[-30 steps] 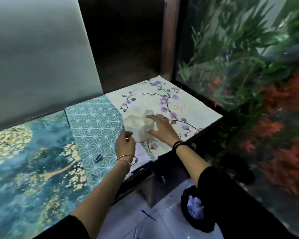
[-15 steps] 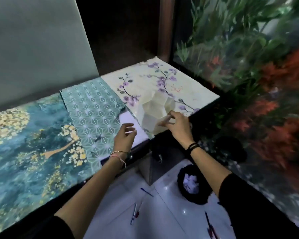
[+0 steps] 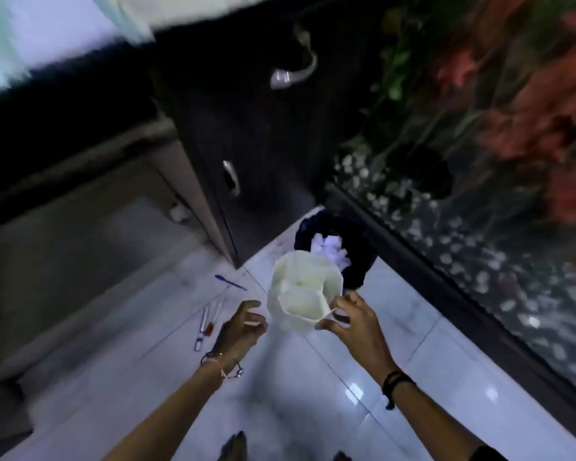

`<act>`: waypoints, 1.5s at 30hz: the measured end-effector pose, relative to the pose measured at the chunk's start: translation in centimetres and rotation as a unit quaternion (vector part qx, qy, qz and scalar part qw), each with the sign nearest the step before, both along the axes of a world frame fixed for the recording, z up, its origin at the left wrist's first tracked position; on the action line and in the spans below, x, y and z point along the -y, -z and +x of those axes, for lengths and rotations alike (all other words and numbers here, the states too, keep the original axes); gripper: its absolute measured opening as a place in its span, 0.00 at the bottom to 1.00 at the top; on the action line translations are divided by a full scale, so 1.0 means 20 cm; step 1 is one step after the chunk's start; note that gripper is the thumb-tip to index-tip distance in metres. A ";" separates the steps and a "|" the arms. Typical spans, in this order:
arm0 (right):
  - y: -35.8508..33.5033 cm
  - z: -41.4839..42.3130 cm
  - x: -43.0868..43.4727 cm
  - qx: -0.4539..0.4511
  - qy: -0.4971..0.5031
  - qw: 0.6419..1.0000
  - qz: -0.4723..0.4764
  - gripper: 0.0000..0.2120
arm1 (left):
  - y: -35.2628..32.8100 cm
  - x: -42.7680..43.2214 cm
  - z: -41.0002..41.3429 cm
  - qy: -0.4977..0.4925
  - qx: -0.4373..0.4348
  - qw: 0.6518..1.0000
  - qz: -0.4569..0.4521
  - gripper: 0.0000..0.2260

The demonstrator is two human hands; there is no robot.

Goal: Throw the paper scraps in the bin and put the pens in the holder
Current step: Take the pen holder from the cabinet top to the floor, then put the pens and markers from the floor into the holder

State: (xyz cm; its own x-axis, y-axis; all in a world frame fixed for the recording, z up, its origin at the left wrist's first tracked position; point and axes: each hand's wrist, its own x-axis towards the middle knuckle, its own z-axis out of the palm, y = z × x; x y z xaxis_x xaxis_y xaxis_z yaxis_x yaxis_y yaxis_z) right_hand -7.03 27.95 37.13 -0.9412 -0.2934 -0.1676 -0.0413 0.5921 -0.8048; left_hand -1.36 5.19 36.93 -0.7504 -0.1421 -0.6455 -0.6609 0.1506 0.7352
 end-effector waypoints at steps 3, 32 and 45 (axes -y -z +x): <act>0.63 0.08 -0.04 0.024 -0.002 1.000 0.002 0.14 | 0.60 -0.07 0.08 0.065 0.020 0.998 0.001 0.29; 2.10 0.22 1.01 -0.235 -0.268 0.931 0.078 0.20 | 2.03 0.74 0.28 0.089 0.014 0.857 -0.507 0.18; 2.02 0.19 1.01 -0.250 -0.228 0.937 0.088 0.15 | 1.98 0.66 0.34 -0.014 -0.183 0.901 -0.394 0.06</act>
State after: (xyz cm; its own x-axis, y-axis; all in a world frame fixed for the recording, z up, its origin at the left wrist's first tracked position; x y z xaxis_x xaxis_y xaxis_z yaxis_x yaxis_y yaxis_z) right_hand -3.28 7.84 -3.32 -0.6984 -0.6935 0.1766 -0.6681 0.5433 -0.5085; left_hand 5.35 -7.94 -2.75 -0.8820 -0.4691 -0.0459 -0.4066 0.7080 0.5775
